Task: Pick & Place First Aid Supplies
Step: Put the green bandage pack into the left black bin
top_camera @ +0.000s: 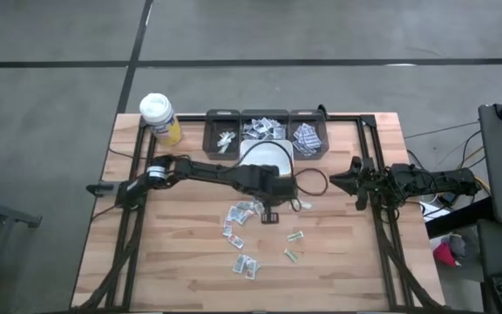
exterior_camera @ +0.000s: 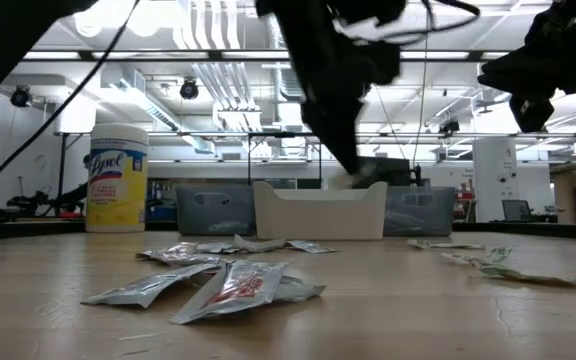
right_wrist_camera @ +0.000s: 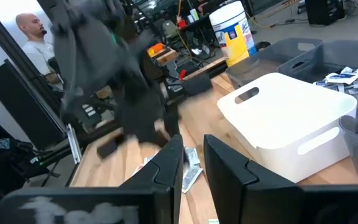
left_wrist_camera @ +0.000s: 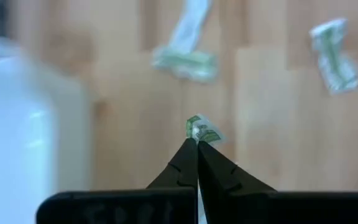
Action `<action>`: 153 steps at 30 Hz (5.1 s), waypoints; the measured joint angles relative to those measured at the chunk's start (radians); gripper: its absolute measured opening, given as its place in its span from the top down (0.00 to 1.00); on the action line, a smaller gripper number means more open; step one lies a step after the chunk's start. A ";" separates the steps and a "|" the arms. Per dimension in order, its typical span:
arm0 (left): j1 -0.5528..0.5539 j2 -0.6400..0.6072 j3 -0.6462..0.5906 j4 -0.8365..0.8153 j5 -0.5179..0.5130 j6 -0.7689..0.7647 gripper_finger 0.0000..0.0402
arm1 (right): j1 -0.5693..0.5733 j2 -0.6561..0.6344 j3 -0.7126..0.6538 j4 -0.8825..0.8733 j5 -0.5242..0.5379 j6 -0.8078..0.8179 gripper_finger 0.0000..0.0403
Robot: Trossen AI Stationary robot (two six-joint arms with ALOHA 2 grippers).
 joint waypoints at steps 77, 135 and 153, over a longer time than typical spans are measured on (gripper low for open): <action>0.121 -0.330 -0.227 0.309 0.096 0.036 0.79 | 0.000 -0.001 0.000 0.000 0.001 0.000 0.84; 0.013 0.058 -0.090 0.211 0.071 -0.138 0.79 | 0.000 0.000 0.000 0.000 0.000 0.000 0.84; 0.032 0.094 -0.072 0.420 0.008 -0.038 0.79 | 0.000 -0.001 0.000 0.000 0.000 0.000 0.84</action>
